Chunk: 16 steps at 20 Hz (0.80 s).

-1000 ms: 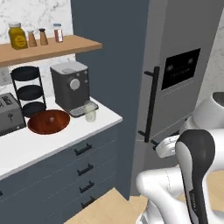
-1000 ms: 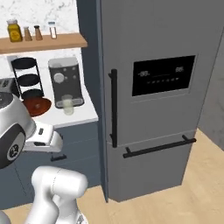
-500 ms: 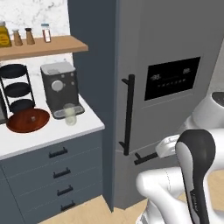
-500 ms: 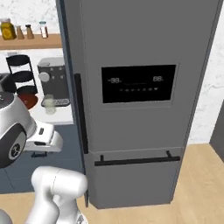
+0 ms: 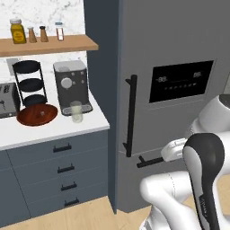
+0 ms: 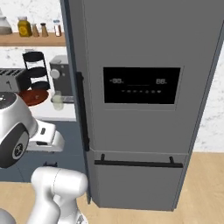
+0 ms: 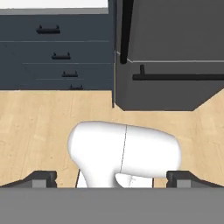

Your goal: Grab a lemon wedge from the fridge and one ice cube from the ice bowl, and put them in the glass of lemonade.

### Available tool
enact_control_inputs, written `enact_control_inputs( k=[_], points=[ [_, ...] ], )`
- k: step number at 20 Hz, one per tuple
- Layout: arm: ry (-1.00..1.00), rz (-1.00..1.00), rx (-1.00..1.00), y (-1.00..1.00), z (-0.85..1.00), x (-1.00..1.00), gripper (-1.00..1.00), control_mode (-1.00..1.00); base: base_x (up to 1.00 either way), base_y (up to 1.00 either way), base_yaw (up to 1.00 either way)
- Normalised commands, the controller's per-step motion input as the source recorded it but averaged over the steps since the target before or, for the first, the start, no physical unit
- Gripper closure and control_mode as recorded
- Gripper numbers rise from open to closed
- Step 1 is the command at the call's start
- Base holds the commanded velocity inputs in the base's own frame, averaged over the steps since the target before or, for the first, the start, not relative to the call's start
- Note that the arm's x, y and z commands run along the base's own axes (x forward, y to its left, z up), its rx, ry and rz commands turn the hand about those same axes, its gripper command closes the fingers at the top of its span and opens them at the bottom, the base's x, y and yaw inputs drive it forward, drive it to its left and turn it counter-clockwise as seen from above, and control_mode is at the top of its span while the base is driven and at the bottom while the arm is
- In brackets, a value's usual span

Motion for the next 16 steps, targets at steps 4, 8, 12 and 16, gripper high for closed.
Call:
enact_control_inputs(
  k=[4, 8, 12, 16],
  points=[
    [0.0, 0.0, 0.0, 0.0, 0.0, 0.0, -1.0, 1.0, -0.36, 0.0, 0.01],
    [0.0, 0.0, 0.0, 0.0, 0.0, 0.0, -1.0, 1.0, -0.05, 0.0, 0.0],
    [0.0, 0.0, 0.0, 0.0, 0.0, 0.0, -1.0, 1.0, -0.21, 0.0, 0.0],
    [0.0, 0.0, 0.0, 0.0, 0.0, 0.0, -1.0, -1.0, -0.02, 0.0, 0.0]
  ],
)
